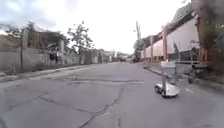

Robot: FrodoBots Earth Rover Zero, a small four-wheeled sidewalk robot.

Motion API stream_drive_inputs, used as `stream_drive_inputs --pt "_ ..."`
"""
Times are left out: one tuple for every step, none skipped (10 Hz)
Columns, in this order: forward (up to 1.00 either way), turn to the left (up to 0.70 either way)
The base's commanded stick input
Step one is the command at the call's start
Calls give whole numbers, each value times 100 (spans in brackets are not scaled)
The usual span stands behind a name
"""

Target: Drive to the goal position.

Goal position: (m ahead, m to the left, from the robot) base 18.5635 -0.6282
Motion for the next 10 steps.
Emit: stream_drive_inputs --pt "100 5" --pt "100 5" --pt "100 5" --pt "100 5" --pt "100 5" --pt "100 5" --pt "100 5" --pt "100 -5" --pt "100 -28" --pt "100 -35"
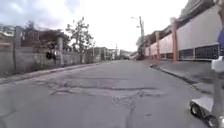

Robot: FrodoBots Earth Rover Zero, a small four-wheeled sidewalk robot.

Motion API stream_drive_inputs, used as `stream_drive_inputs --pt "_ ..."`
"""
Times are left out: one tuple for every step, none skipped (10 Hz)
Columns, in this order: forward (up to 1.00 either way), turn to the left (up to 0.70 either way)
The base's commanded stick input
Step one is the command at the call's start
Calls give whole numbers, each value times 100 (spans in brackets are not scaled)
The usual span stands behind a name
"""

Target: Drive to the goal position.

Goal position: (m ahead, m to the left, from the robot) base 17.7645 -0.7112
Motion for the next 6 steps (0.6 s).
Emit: stream_drive_inputs --pt "100 5" --pt "100 5" --pt "100 5" --pt "100 5" --pt "100 -3" --pt "100 -35"
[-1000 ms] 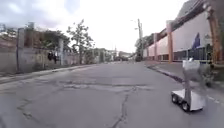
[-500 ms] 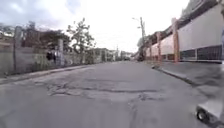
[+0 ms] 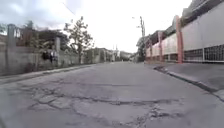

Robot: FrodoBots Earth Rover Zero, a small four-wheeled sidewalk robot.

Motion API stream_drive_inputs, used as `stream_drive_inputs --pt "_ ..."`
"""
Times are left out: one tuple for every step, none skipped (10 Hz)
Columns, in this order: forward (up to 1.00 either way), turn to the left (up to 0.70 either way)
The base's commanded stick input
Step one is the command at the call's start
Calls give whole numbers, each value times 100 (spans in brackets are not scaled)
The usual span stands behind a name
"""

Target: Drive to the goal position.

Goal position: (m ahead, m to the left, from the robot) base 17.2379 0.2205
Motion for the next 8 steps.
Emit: stream_drive_inputs --pt "100 -35" --pt "100 -35" --pt "100 -18" --pt "100 1" --pt "100 5" --pt "100 5" --pt "100 5" --pt "100 5"
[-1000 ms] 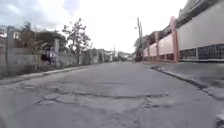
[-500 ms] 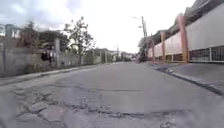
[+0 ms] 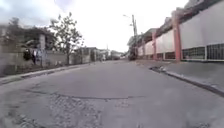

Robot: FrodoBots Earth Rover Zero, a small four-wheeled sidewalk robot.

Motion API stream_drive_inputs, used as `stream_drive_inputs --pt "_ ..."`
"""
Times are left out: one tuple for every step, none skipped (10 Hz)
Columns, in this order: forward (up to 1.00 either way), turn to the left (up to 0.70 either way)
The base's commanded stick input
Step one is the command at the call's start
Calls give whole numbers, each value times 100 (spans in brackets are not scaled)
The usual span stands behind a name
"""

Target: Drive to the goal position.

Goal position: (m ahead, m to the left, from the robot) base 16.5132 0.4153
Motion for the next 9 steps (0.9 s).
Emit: stream_drive_inputs --pt "100 -5" --pt "100 -35" --pt "100 -18" --pt "100 40" --pt "100 15" --pt "100 5" --pt "100 5" --pt "100 5" --pt "100 5"
